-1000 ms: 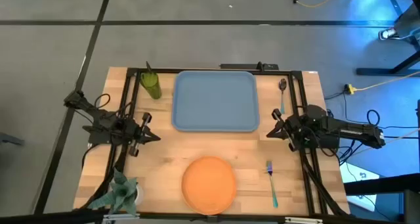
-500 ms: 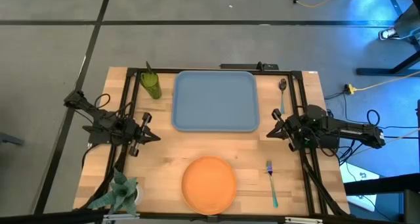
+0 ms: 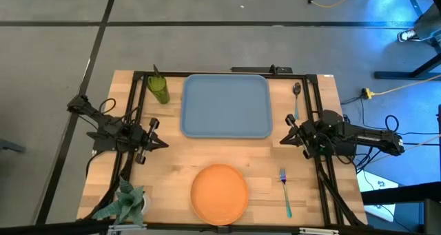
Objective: Pick and place plate/cup/fork/spoon on tray
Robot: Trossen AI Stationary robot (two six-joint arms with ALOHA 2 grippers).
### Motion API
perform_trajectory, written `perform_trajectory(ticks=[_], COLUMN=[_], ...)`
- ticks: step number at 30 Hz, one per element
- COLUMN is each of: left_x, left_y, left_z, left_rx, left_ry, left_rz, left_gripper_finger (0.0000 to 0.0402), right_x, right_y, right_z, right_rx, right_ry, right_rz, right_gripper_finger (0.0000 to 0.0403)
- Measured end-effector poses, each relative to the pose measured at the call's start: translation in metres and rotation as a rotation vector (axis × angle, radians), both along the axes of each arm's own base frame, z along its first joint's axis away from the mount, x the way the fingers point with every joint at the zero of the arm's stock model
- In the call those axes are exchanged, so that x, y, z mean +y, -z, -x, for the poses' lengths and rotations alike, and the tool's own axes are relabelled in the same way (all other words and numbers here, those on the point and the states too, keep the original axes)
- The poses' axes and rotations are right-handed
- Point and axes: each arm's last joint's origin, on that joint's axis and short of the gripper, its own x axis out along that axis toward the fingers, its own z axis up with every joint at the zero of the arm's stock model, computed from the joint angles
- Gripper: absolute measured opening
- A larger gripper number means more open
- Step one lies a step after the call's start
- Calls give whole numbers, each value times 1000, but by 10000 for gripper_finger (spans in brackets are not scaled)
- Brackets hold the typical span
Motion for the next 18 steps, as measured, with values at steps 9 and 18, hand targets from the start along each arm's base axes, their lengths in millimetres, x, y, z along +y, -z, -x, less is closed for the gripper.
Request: perform_trajectory(ticks=[9, 18], left_x=[1, 10], left_y=[0, -46], left_z=[0, 11], left_rx=[-5, -67], left_ry=[-23, -125], left_rz=[-6, 118], left_gripper_finger=[0, 0], right_x=[0, 0], right_y=[0, 0], right_z=[0, 0], right_rx=[0, 0], right_ry=[0, 0], right_rz=[-1, -1], right_gripper_finger=[20, 20])
